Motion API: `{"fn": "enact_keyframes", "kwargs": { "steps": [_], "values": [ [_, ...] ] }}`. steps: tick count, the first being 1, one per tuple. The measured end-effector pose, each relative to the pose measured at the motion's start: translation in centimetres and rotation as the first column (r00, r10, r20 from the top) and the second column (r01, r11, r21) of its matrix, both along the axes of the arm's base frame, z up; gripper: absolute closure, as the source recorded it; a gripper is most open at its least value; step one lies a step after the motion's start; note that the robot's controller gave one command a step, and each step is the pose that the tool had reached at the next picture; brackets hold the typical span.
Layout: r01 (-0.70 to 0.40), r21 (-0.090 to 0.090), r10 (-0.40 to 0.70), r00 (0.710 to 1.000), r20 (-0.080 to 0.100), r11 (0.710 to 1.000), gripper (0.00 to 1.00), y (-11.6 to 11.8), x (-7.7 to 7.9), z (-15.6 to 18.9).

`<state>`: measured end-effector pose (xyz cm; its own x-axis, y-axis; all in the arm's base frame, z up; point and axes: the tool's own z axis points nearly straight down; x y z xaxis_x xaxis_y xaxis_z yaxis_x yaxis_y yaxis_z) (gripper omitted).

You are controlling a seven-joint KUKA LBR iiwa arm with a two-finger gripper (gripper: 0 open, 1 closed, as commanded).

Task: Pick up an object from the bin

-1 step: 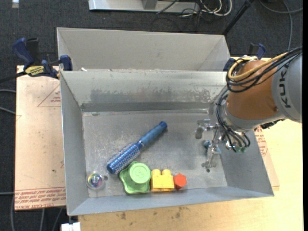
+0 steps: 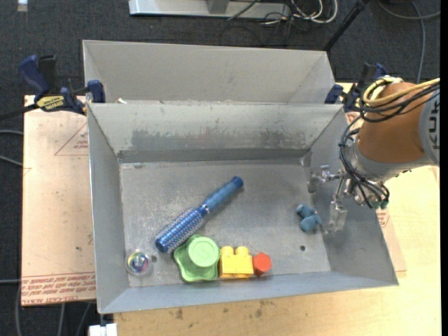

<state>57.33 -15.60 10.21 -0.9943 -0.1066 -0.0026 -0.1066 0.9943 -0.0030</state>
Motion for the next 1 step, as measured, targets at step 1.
{"fn": "enact_keyframes", "kwargs": {
  "steps": [1],
  "values": [
    [-0.468,0.013,0.468,0.883,0.001,0.883,0.0,0.72,-1.62,-3.23]
  ]
}}
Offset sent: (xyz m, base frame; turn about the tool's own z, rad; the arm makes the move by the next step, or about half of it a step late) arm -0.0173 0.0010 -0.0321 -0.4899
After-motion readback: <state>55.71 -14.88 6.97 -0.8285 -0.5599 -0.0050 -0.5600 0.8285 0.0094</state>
